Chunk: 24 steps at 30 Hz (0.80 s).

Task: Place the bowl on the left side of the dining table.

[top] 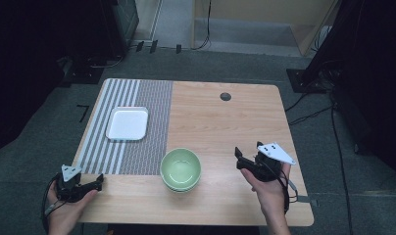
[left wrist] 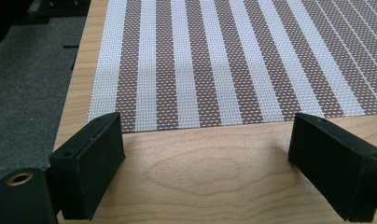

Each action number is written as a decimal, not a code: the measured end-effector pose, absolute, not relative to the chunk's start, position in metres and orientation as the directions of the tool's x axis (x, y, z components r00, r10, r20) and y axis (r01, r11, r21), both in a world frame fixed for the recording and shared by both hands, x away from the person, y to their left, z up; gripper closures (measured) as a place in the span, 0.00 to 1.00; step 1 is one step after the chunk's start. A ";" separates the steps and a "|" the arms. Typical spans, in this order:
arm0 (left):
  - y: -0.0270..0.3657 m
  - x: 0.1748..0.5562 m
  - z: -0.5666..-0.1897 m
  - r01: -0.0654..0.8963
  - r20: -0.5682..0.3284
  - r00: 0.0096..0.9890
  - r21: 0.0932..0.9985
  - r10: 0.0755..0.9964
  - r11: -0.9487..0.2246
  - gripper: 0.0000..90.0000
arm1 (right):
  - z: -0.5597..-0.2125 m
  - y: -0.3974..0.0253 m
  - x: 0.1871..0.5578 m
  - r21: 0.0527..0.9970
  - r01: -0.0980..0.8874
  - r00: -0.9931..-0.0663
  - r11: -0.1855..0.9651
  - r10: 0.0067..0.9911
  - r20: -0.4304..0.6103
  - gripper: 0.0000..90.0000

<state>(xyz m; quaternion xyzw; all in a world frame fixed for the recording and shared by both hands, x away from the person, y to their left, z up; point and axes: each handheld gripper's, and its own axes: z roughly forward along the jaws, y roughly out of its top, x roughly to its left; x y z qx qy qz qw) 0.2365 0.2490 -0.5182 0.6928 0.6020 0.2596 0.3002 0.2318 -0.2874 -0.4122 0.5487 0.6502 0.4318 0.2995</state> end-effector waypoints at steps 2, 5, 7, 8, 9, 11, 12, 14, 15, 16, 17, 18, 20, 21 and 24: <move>0.249 0.237 -0.518 0.678 -0.002 0.141 0.729 0.990 -0.095 0.11 | -0.412 -0.283 0.233 0.891 0.453 -0.229 0.027 0.969 0.087 0.25; 0.249 0.237 -0.518 0.678 -0.001 0.141 0.729 0.990 -0.095 0.11 | -0.411 -0.277 0.235 0.890 0.454 -0.242 0.036 0.967 0.085 0.25; 0.249 0.237 -0.518 0.678 -0.002 0.140 0.729 0.990 -0.095 0.11 | -0.411 -0.273 0.236 0.892 0.451 -0.250 0.037 0.964 0.086 0.25; 0.249 0.237 -0.518 0.678 -0.002 0.140 0.729 0.990 -0.095 0.11 | -0.410 -0.271 0.237 0.893 0.448 -0.257 0.040 0.963 0.086 0.25; 0.249 0.237 -0.518 0.678 -0.002 0.140 0.729 0.990 -0.095 0.11 | -0.410 -0.270 0.237 0.896 0.443 -0.261 0.041 0.962 0.084 0.25; 0.249 0.237 -0.518 0.678 -0.002 0.135 0.729 0.991 -0.092 0.11 | -0.408 -0.267 0.238 0.898 0.438 -0.265 0.039 0.960 0.088 0.25; 0.248 0.236 -0.518 0.677 -0.001 0.134 0.730 0.991 -0.091 0.11 | -0.408 -0.266 0.239 0.899 0.437 -0.267 0.040 0.960 0.087 0.25; 0.248 0.236 -0.518 0.683 -0.001 0.130 0.725 0.991 -0.089 0.11 | -0.407 -0.263 0.241 0.900 0.434 -0.271 0.040 0.959 0.088 0.25; 0.248 0.236 -0.517 0.687 -0.001 0.126 0.721 0.992 -0.086 0.11 | -0.406 -0.262 0.242 0.901 0.432 -0.275 0.042 0.957 0.087 0.25; 0.248 0.235 -0.516 0.692 -0.001 0.121 0.717 0.993 -0.084 0.12 | -0.405 -0.260 0.243 0.902 0.430 -0.281 0.045 0.956 0.086 0.25; 0.248 0.235 -0.515 0.701 -0.001 0.117 0.709 0.993 -0.081 0.14 | -0.405 -0.258 0.244 0.902 0.430 -0.286 0.050 0.955 0.083 0.25; 0.248 0.235 -0.514 0.705 -0.008 0.114 0.705 0.993 -0.075 0.14 | -0.404 -0.256 0.245 0.903 0.427 -0.290 0.052 0.953 0.083 0.25; 0.246 0.235 -0.511 0.711 -0.019 0.121 0.699 0.992 -0.074 0.14 | -0.403 -0.253 0.247 0.904 0.423 -0.299 0.055 0.951 0.082 0.25; 0.245 0.234 -0.509 0.709 -0.020 0.119 0.702 0.993 -0.071 0.14 | -0.403 -0.250 0.248 0.905 0.422 -0.303 0.058 0.949 0.081 0.25; 0.241 0.232 -0.501 0.691 -0.023 0.126 0.719 0.992 -0.071 0.14 | -0.403 -0.244 0.252 0.905 0.420 -0.319 0.063 0.944 0.083 0.25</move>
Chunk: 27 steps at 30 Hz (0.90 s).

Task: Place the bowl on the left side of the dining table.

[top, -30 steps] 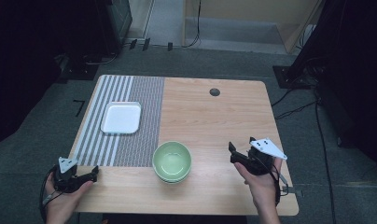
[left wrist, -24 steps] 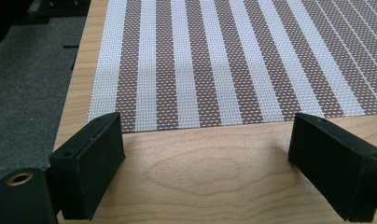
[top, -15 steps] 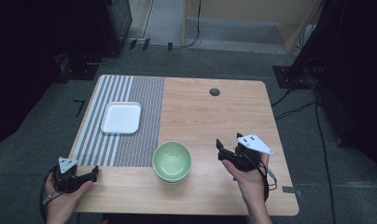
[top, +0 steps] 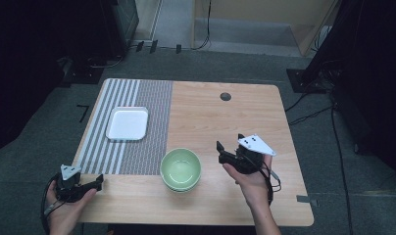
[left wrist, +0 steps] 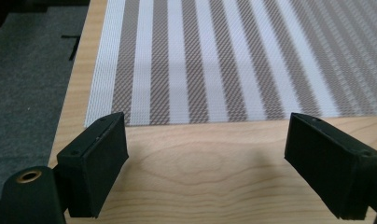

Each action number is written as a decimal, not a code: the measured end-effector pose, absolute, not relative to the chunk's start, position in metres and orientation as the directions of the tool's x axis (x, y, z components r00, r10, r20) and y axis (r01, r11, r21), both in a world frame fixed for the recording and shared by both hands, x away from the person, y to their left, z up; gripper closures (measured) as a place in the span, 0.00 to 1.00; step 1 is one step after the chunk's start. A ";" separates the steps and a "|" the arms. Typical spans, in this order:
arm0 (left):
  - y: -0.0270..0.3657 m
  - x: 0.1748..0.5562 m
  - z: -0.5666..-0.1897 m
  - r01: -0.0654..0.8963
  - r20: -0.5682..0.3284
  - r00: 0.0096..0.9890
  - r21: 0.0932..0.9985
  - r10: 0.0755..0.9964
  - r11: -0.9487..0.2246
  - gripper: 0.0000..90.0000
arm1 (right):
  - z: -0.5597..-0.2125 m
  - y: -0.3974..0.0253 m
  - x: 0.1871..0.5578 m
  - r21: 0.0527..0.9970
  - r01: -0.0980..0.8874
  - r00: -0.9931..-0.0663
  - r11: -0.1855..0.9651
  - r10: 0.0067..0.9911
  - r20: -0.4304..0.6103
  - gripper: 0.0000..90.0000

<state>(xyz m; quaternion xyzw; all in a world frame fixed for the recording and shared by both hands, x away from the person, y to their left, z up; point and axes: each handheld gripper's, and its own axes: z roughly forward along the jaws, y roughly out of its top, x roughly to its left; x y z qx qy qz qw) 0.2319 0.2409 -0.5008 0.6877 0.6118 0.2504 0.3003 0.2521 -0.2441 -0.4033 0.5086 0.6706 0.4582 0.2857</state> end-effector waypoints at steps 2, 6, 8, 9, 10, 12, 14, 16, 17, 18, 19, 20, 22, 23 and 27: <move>0.237 0.231 -0.495 0.679 -0.028 0.137 0.731 0.990 -0.073 0.14 | -0.403 -0.240 0.254 0.906 0.417 -0.328 0.066 0.941 0.082 0.25; 0.228 0.230 -0.482 0.650 -0.055 0.159 0.758 0.986 -0.063 0.14 | -0.403 -0.232 0.256 0.907 0.415 -0.346 0.073 0.935 0.083 0.25; 0.223 0.230 -0.476 0.635 -0.070 0.171 0.770 0.983 -0.056 0.14 | -0.404 -0.230 0.257 0.906 0.415 -0.354 0.077 0.931 0.083 0.25; 0.220 0.230 -0.473 0.626 -0.063 0.172 0.778 0.983 -0.060 0.14 | -0.405 -0.229 0.257 0.905 0.419 -0.358 0.076 0.930 0.087 0.25; 0.217 0.229 -0.470 0.616 -0.063 0.174 0.786 0.983 -0.058 0.14 | -0.405 -0.228 0.256 0.905 0.420 -0.362 0.076 0.928 0.091 0.25; 0.212 0.229 -0.463 0.605 -0.071 0.188 0.794 0.980 -0.058 0.14 | -0.404 -0.228 0.256 0.906 0.418 -0.372 0.070 0.923 0.100 0.25; 0.207 0.229 -0.457 0.591 -0.072 0.200 0.804 0.977 -0.062 0.14 | -0.404 -0.228 0.256 0.907 0.417 -0.374 0.060 0.921 0.111 0.26; 0.201 0.230 -0.451 0.578 -0.076 0.214 0.813 0.974 -0.063 0.14 | -0.403 -0.229 0.255 0.908 0.416 -0.378 0.052 0.918 0.121 0.26; 0.197 0.231 -0.448 0.574 -0.081 0.223 0.817 0.971 -0.063 0.14 | -0.403 -0.229 0.255 0.908 0.416 -0.380 0.049 0.916 0.125 0.27; 0.193 0.232 -0.445 0.567 -0.087 0.231 0.821 0.969 -0.061 0.14 | -0.403 -0.228 0.254 0.909 0.415 -0.385 0.049 0.914 0.127 0.28; 0.189 0.233 -0.442 0.561 -0.091 0.238 0.826 0.967 -0.061 0.14 | -0.403 -0.228 0.254 0.909 0.414 -0.390 0.049 0.912 0.128 0.29; 0.184 0.233 -0.439 0.553 -0.091 0.246 0.831 0.965 -0.063 0.15 | -0.403 -0.227 0.253 0.908 0.416 -0.394 0.047 0.910 0.133 0.32; 0.173 0.236 -0.433 0.539 -0.102 0.269 0.840 0.958 -0.062 0.15 | -0.404 -0.225 0.252 0.907 0.418 -0.404 0.048 0.904 0.138 0.33; 0.168 0.237 -0.431 0.534 -0.106 0.280 0.843 0.954 -0.063 0.15 | -0.404 -0.224 0.251 0.906 0.420 -0.410 0.050 0.901 0.140 0.33; 0.149 0.242 -0.421 0.515 -0.114 0.318 0.854 0.941 -0.071 0.15 | -0.405 -0.220 0.250 0.900 0.431 -0.430 0.064 0.891 0.143 0.43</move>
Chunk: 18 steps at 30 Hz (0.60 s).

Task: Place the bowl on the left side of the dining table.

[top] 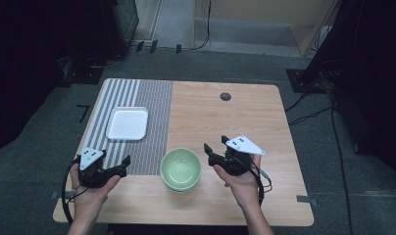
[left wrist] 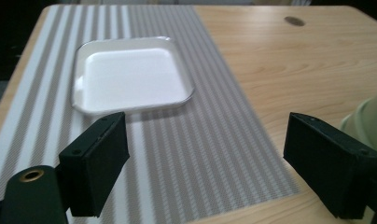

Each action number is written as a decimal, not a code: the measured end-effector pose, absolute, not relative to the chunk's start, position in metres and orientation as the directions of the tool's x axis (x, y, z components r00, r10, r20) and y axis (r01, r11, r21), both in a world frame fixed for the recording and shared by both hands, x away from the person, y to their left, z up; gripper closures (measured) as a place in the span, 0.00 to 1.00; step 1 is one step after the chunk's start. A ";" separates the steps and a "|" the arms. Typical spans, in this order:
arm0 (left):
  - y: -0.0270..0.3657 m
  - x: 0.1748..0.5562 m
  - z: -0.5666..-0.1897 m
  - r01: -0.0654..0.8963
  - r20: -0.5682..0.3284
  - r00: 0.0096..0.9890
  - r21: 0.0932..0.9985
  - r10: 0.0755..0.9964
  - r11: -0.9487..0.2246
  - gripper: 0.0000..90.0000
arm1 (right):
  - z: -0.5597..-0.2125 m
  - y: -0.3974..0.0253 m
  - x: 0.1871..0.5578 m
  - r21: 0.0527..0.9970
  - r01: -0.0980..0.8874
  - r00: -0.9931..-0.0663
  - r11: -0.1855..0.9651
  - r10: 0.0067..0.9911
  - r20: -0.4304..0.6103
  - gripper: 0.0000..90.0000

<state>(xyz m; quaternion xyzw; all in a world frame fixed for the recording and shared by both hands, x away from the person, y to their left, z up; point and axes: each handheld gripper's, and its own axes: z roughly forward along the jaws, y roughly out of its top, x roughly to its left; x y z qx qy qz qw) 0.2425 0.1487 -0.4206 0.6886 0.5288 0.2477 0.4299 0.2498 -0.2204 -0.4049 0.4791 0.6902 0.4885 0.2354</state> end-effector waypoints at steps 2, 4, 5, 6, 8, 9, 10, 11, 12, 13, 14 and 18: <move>0.142 0.244 -0.416 0.507 -0.121 0.332 0.859 0.936 -0.069 0.15 | -0.405 -0.220 0.249 0.895 0.441 -0.436 0.063 0.887 0.152 0.45; 0.136 0.246 -0.413 0.502 -0.130 0.346 0.862 0.929 -0.066 0.15 | -0.406 -0.219 0.249 0.893 0.446 -0.450 0.058 0.877 0.167 0.47; 0.133 0.247 -0.412 0.502 -0.136 0.355 0.862 0.925 -0.065 0.15 | -0.406 -0.219 0.248 0.892 0.448 -0.452 0.059 0.876 0.169 0.48; 0.130 0.248 -0.410 0.502 -0.141 0.363 0.862 0.921 -0.065 0.16 | -0.407 -0.218 0.248 0.891 0.450 -0.455 0.058 0.873 0.173 0.48; 0.124 0.250 -0.408 0.498 -0.145 0.377 0.864 0.915 -0.068 0.16 | -0.408 -0.217 0.247 0.891 0.450 -0.466 0.058 0.867 0.179 0.49; 0.121 0.251 -0.407 0.495 -0.145 0.385 0.866 0.911 -0.071 0.16 | -0.408 -0.216 0.246 0.891 0.451 -0.464 0.054 0.867 0.182 0.49; 0.118 0.251 -0.406 0.490 -0.145 0.392 0.869 0.908 -0.073 0.16 | -0.409 -0.215 0.245 0.892 0.450 -0.463 0.050 0.867 0.186 0.49; 0.116 0.252 -0.406 0.487 -0.146 0.401 0.870 0.905 -0.076 0.16 | -0.409 -0.215 0.245 0.891 0.451 -0.464 0.040 0.864 0.197 0.49; 0.113 0.252 -0.406 0.486 -0.149 0.410 0.871 0.900 -0.077 0.16 | -0.410 -0.215 0.245 0.891 0.453 -0.469 0.031 0.858 0.209 0.49; 0.111 0.253 -0.406 0.486 -0.149 0.419 0.870 0.896 -0.082 0.16 | -0.410 -0.214 0.245 0.890 0.456 -0.472 0.028 0.855 0.215 0.50; 0.108 0.253 -0.406 0.482 -0.145 0.425 0.872 0.893 -0.088 0.16 | -0.411 -0.213 0.245 0.888 0.459 -0.474 0.031 0.854 0.215 0.52; 0.098 0.254 -0.410 0.486 -0.146 0.456 0.867 0.878 -0.109 0.16 | -0.416 -0.208 0.244 0.878 0.475 -0.490 0.061 0.847 0.207 0.57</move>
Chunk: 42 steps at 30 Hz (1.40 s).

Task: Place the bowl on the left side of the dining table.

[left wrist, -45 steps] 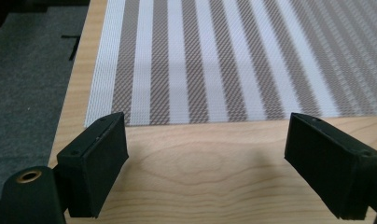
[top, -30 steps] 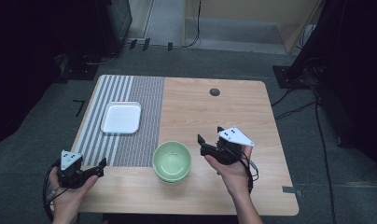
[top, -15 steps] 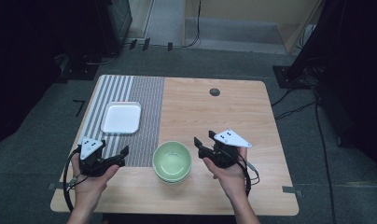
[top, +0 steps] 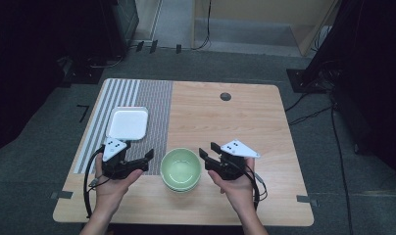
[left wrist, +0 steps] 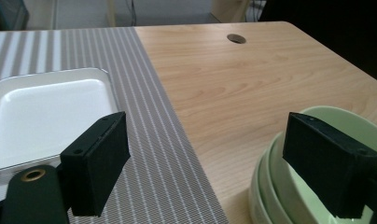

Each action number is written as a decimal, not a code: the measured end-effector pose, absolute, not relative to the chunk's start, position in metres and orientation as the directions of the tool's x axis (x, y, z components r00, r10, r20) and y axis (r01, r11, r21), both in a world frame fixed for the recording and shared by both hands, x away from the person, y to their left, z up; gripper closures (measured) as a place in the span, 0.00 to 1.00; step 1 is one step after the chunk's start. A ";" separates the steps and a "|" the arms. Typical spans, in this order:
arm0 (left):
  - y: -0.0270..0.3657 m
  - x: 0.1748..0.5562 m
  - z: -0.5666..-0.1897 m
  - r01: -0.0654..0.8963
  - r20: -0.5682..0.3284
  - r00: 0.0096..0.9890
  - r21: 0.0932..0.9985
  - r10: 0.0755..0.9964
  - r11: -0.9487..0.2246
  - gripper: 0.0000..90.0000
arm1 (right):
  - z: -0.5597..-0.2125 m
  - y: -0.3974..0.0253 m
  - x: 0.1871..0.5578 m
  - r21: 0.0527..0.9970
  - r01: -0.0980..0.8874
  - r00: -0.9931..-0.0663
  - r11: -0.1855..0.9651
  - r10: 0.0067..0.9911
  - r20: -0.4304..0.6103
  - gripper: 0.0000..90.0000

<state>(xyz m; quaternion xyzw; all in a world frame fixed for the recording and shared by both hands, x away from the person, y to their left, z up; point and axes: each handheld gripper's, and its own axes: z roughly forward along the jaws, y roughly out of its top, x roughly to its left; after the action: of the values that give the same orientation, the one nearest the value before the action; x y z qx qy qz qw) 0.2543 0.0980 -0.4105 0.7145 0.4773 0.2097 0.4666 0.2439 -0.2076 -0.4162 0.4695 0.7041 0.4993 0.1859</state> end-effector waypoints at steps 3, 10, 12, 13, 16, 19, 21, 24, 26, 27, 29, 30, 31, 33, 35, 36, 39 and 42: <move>0.091 0.253 -0.413 0.489 -0.143 0.478 0.863 0.866 -0.127 0.16 | -0.420 -0.203 0.243 0.864 0.498 -0.499 0.078 0.840 0.212 0.60; 0.081 0.251 -0.416 0.497 -0.151 0.511 0.855 0.846 -0.148 0.19 | -0.424 -0.196 0.241 0.815 0.574 -0.485 0.076 0.834 0.263 0.72; 0.077 0.250 -0.417 0.494 -0.142 0.517 0.855 0.844 -0.158 0.22 | -0.426 -0.194 0.241 0.806 0.587 -0.476 0.078 0.838 0.266 0.74; 0.077 0.250 -0.417 0.494 -0.142 0.517 0.855 0.844 -0.158 0.23 | -0.426 -0.194 0.241 0.806 0.587 -0.476 0.078 0.838 0.266 0.74; 0.070 0.249 -0.419 0.488 -0.125 0.542 0.852 0.831 -0.189 0.28 | -0.431 -0.190 0.241 0.785 0.614 -0.456 0.083 0.849 0.266 0.83; 0.067 0.248 -0.421 0.488 -0.121 0.551 0.850 0.825 -0.201 0.29 | -0.434 -0.186 0.241 0.770 0.629 -0.447 0.102 0.858 0.252 0.86; 0.063 0.246 -0.422 0.482 -0.105 0.562 0.848 0.820 -0.221 0.31 | -0.435 -0.182 0.240 0.770 0.628 -0.446 0.113 0.863 0.237 0.90; 0.059 0.245 -0.423 0.476 -0.082 0.567 0.845 0.820 -0.244 0.38 | -0.436 -0.178 0.239 0.780 0.612 -0.440 0.131 0.876 0.198 0.93; 0.056 0.243 -0.424 0.467 -0.059 0.574 0.843 0.817 -0.267 0.46 | -0.437 -0.176 0.238 0.791 0.595 -0.436 0.140 0.884 0.172 0.94; 0.054 0.242 -0.425 0.462 -0.049 0.579 0.843 0.814 -0.278 0.49 | -0.438 -0.176 0.237 0.798 0.588 -0.434 0.134 0.884 0.171 0.95; 0.051 0.242 -0.427 0.462 -0.037 0.587 0.835 0.809 -0.297 0.52 | -0.439 -0.176 0.236 0.816 0.564 -0.439 0.129 0.884 0.164 0.97; 0.050 0.242 -0.428 0.464 -0.034 0.588 0.833 0.808 -0.303 0.53 | -0.440 -0.175 0.235 0.827 0.547 -0.443 0.128 0.883 0.156 0.98; 0.049 0.242 -0.429 0.464 -0.028 0.590 0.830 0.807 -0.310 0.53 | -0.441 -0.175 0.235 0.840 0.524 -0.456 0.141 0.879 0.137 0.98; 0.047 0.242 -0.431 0.471 -0.031 0.590 0.824 0.807 -0.314 0.54 | -0.441 -0.173 0.233 0.854 0.497 -0.461 0.151 0.880 0.113 0.98; 0.048 0.243 -0.433 0.479 -0.039 0.593 0.820 0.804 -0.313 0.56 | -0.441 -0.172 0.229 0.878 0.444 -0.477 0.178 0.877 0.063 0.98; 0.048 0.244 -0.433 0.484 -0.046 0.593 0.818 0.804 -0.310 0.58 | -0.441 -0.171 0.228 0.889 0.415 -0.484 0.196 0.875 0.033 0.98; 0.049 0.245 -0.433 0.488 -0.058 0.593 0.819 0.803 -0.301 0.61 | -0.438 -0.171 0.227 0.885 0.423 -0.478 0.195 0.878 0.035 0.97; 0.049 0.244 -0.432 0.485 -0.054 0.588 0.822 0.807 -0.299 0.61 | -0.436 -0.173 0.227 0.870 0.458 -0.478 0.180 0.876 0.070 0.91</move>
<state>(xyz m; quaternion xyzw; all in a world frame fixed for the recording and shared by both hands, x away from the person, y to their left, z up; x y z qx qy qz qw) 0.2437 0.0490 -0.4316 0.7832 0.4125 0.1893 0.4250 0.2271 -0.1728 -0.4356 0.4554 0.7323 0.4500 0.2320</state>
